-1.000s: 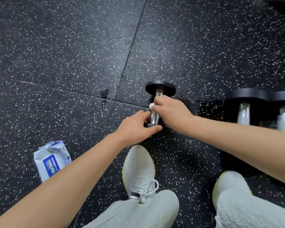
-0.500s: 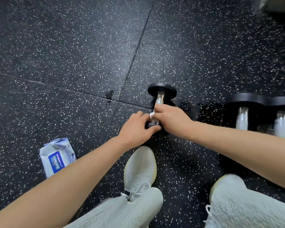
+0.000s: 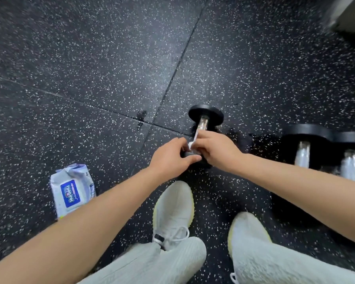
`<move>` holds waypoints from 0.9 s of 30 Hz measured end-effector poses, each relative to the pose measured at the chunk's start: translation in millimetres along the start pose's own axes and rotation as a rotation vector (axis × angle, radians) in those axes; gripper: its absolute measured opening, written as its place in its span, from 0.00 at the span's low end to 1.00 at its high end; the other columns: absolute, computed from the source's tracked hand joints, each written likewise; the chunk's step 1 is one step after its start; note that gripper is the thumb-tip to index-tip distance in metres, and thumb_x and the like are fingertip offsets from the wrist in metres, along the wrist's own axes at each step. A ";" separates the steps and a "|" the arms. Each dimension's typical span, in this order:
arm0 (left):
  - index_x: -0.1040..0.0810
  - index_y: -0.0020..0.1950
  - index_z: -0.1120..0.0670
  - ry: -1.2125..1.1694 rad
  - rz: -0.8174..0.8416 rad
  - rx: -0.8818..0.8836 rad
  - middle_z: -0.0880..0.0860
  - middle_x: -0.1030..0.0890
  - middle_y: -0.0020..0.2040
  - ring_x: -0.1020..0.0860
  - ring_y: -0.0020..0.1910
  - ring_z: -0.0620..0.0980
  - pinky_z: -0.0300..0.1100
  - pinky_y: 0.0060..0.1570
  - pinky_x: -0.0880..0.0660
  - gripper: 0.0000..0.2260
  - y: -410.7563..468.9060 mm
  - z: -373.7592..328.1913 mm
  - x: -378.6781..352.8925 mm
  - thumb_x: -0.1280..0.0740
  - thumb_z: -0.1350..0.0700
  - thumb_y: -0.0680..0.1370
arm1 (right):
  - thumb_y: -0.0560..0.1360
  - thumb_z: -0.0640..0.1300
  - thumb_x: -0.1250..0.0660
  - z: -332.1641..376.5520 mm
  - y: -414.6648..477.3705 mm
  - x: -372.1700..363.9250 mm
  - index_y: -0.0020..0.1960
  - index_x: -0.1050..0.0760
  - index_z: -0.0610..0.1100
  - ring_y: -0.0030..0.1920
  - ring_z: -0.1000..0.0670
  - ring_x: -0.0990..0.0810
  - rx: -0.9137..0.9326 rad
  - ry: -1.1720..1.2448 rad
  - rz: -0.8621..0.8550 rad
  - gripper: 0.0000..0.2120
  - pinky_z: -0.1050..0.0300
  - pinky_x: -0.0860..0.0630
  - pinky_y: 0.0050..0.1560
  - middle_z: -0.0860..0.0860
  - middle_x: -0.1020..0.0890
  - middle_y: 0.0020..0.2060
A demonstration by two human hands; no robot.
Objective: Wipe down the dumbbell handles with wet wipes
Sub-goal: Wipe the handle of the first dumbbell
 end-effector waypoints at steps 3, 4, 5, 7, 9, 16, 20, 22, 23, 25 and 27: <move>0.28 0.47 0.45 0.000 0.007 0.003 0.43 0.22 0.46 0.22 0.45 0.47 0.48 0.46 0.26 0.18 1.1 0.0 -2.0 0.28 0.33 0.73 | 0.72 0.35 0.30 -0.6 -5.2 -0.2 0.52 0.16 0.49 0.44 0.46 0.20 0.056 0.007 0.046 0.13 0.50 0.24 0.36 0.52 0.21 0.46; 0.28 0.46 0.44 0.003 0.013 0.001 0.43 0.22 0.46 0.23 0.45 0.46 0.47 0.44 0.27 0.18 1.3 -1.1 -2.5 0.28 0.33 0.73 | 0.72 0.35 0.30 -6.3 -1.4 3.1 0.52 0.16 0.50 0.44 0.46 0.20 0.045 -0.005 0.026 0.13 0.49 0.23 0.37 0.52 0.21 0.47; 0.29 0.45 0.44 0.002 0.017 -0.001 0.42 0.22 0.46 0.23 0.44 0.46 0.46 0.43 0.28 0.18 1.8 -2.7 -2.2 0.28 0.33 0.73 | 0.73 0.36 0.30 -15.3 4.2 8.5 0.53 0.16 0.50 0.46 0.45 0.19 0.005 -0.016 -0.009 0.13 0.49 0.22 0.38 0.53 0.20 0.48; 0.29 0.44 0.45 -0.004 0.024 -0.002 0.43 0.22 0.45 0.23 0.43 0.45 0.46 0.41 0.29 0.19 3.2 -5.3 -1.8 0.27 0.34 0.73 | 0.76 0.39 0.31 -35.4 13.4 22.3 0.54 0.16 0.50 0.48 0.44 0.18 -0.138 -0.009 -0.093 0.11 0.48 0.21 0.41 0.53 0.20 0.50; 0.29 0.45 0.47 -0.009 0.032 -0.002 0.43 0.23 0.45 0.23 0.43 0.45 0.47 0.43 0.27 0.19 3.8 -7.5 -2.2 0.27 0.34 0.73 | 0.77 0.41 0.31 -45.0 12.8 29.3 0.54 0.15 0.48 0.46 0.44 0.18 -0.246 0.033 -0.170 0.09 0.49 0.22 0.42 0.52 0.20 0.48; 0.33 0.40 0.42 0.013 0.061 -0.032 0.43 0.24 0.44 0.25 0.41 0.43 0.44 0.38 0.31 0.18 3.2 -16.1 -2.1 0.27 0.36 0.74 | 0.74 0.40 0.29 -6.0 -16.2 0.1 0.54 0.16 0.50 0.45 0.47 0.20 -0.112 0.130 0.000 0.11 0.48 0.22 0.41 0.55 0.21 0.48; 0.31 0.41 0.41 0.003 0.092 -0.030 0.43 0.24 0.45 0.24 0.42 0.43 0.44 0.39 0.31 0.16 1.5 -19.8 -2.3 0.26 0.36 0.74 | 0.74 0.40 0.31 -18.3 -1.2 13.1 0.53 0.16 0.49 0.45 0.45 0.20 -0.165 0.062 -0.071 0.10 0.49 0.23 0.39 0.53 0.21 0.47; 0.31 0.42 0.43 0.009 0.119 -0.031 0.45 0.24 0.46 0.25 0.42 0.45 0.45 0.38 0.32 0.17 0.0 -21.9 0.7 0.27 0.35 0.74 | 0.75 0.41 0.31 -19.0 5.3 20.5 0.53 0.16 0.47 0.45 0.44 0.21 -0.209 0.041 -0.079 0.09 0.49 0.23 0.39 0.51 0.22 0.47; 0.32 0.41 0.42 0.014 0.137 -0.031 0.45 0.25 0.46 0.25 0.42 0.46 0.45 0.38 0.32 0.18 0.3 -22.4 0.2 0.27 0.35 0.74 | 0.74 0.40 0.31 -19.0 6.8 18.5 0.53 0.16 0.47 0.45 0.44 0.21 -0.222 0.028 -0.067 0.09 0.49 0.24 0.39 0.51 0.22 0.47; 0.34 0.40 0.40 0.053 0.171 -0.027 0.47 0.26 0.48 0.25 0.45 0.48 0.45 0.41 0.31 0.18 1.7 -27.2 1.3 0.27 0.35 0.74 | 0.74 0.40 0.30 -17.8 6.0 19.9 0.54 0.17 0.46 0.46 0.44 0.22 -0.259 0.016 -0.065 0.10 0.51 0.25 0.39 0.50 0.22 0.48; 0.34 0.42 0.39 0.087 0.177 -0.022 0.48 0.27 0.50 0.25 0.48 0.50 0.47 0.45 0.28 0.17 1.6 -31.7 2.9 0.27 0.35 0.75 | 0.75 0.43 0.30 -15.3 0.3 22.7 0.54 0.17 0.47 0.46 0.45 0.22 -0.294 0.026 -0.077 0.08 0.53 0.27 0.38 0.51 0.22 0.48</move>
Point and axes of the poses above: each hand's wrist, its own y-axis towards the middle knuckle, its own x-axis out of the back of the hand, z = x × y, the point moved 9 cm from there along y, towards the middle knuckle
